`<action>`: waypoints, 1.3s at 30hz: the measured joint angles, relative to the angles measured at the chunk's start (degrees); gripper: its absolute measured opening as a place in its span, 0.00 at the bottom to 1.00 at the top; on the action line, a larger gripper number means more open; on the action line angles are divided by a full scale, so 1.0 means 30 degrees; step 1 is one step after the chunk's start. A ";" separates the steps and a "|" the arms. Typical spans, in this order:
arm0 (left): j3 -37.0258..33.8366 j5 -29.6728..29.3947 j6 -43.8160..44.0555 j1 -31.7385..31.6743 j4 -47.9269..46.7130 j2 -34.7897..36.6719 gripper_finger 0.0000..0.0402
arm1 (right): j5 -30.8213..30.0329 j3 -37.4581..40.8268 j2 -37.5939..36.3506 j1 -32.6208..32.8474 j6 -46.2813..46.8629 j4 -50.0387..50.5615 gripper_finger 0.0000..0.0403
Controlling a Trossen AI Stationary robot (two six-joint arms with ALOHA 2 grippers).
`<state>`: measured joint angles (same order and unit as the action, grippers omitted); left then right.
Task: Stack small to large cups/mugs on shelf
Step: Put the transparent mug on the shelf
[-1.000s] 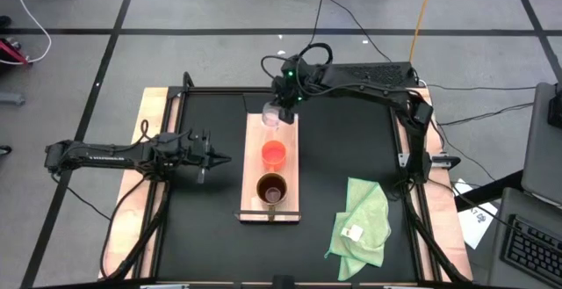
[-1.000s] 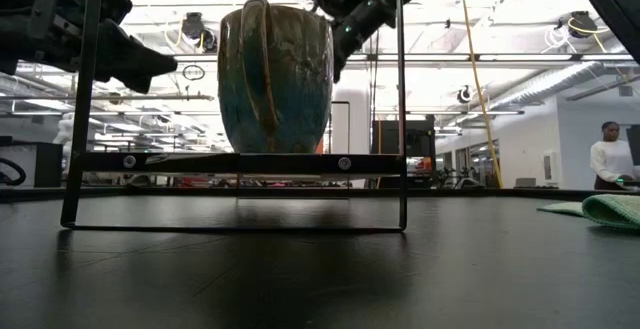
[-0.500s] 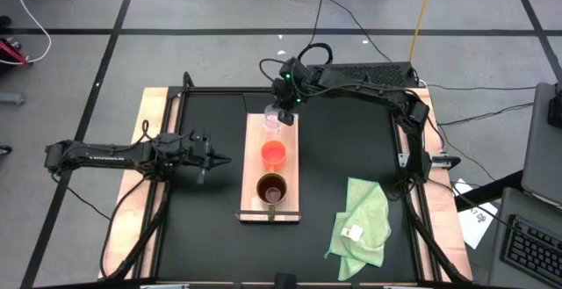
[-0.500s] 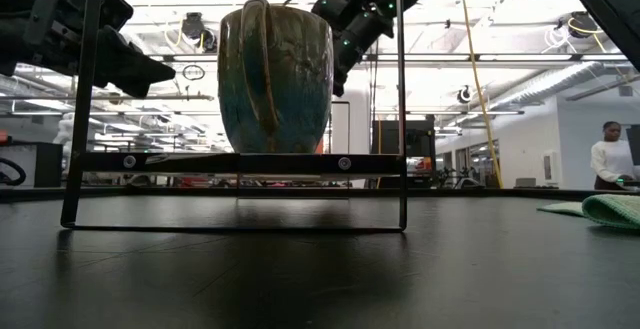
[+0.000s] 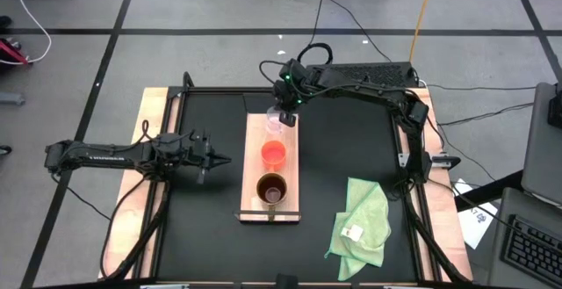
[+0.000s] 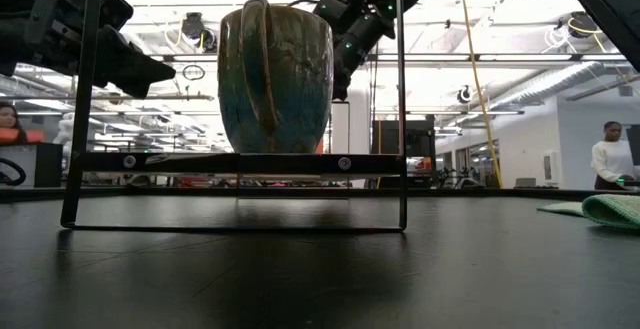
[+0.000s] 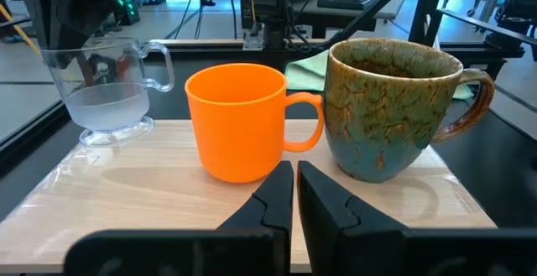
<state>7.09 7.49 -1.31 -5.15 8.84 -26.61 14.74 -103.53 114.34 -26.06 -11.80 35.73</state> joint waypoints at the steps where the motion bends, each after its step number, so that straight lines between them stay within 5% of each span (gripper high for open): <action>1: 0.0000 0.0000 0.0053 0.0000 0.0000 0.0000 0.05 | 0.0001 0.0000 0.0000 0.0007 0.0102 -0.0105 0.00; 39: 0.0000 0.0007 0.0111 0.0000 -0.0459 0.0000 0.05 | -0.0548 -0.0007 0.1188 0.0714 0.0685 -0.0768 0.00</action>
<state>7.09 7.51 -0.97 -5.15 7.46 -26.61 13.10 -103.55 117.91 -23.92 -9.75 33.42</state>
